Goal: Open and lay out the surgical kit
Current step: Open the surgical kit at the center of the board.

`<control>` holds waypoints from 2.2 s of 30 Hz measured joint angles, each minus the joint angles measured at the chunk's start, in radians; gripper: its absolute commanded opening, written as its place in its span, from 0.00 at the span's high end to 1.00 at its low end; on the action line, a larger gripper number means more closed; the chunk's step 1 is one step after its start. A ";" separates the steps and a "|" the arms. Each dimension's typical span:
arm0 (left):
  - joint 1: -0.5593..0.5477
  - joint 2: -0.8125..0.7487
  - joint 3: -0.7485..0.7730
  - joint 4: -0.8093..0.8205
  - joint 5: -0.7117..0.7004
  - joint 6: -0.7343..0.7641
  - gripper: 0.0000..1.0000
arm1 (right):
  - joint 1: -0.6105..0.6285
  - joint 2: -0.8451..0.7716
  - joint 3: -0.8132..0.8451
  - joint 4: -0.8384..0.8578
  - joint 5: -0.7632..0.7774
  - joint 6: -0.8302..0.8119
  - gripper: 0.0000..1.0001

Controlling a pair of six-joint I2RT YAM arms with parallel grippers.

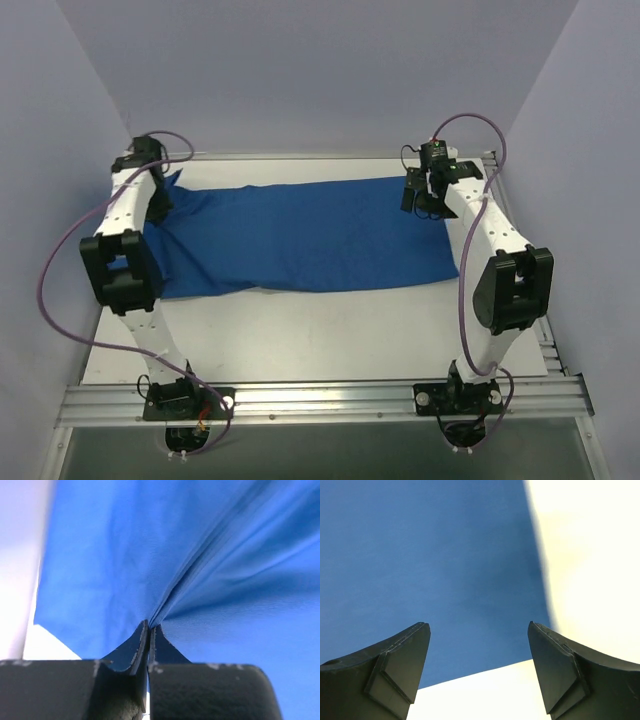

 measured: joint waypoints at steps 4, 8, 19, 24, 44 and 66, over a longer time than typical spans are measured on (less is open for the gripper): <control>0.139 -0.066 0.008 -0.014 -0.029 0.018 0.98 | 0.015 0.048 0.003 0.015 -0.035 0.000 0.20; 0.125 -0.065 0.026 -0.037 -0.030 0.046 0.84 | 0.027 0.120 0.005 0.037 -0.119 0.003 0.21; 0.082 -0.057 -0.011 -0.037 0.069 0.053 0.45 | 0.131 0.278 0.002 0.127 -0.283 0.030 0.52; 0.078 -0.057 -0.046 -0.035 0.095 0.051 0.41 | 0.134 0.332 0.018 0.169 -0.300 0.040 0.86; 0.037 -0.072 -0.019 -0.043 0.121 0.047 0.31 | -0.094 0.345 -0.058 0.253 -0.141 0.120 1.00; -0.087 0.122 0.153 -0.056 0.101 0.034 0.30 | 0.106 0.341 0.208 0.146 0.009 0.015 0.54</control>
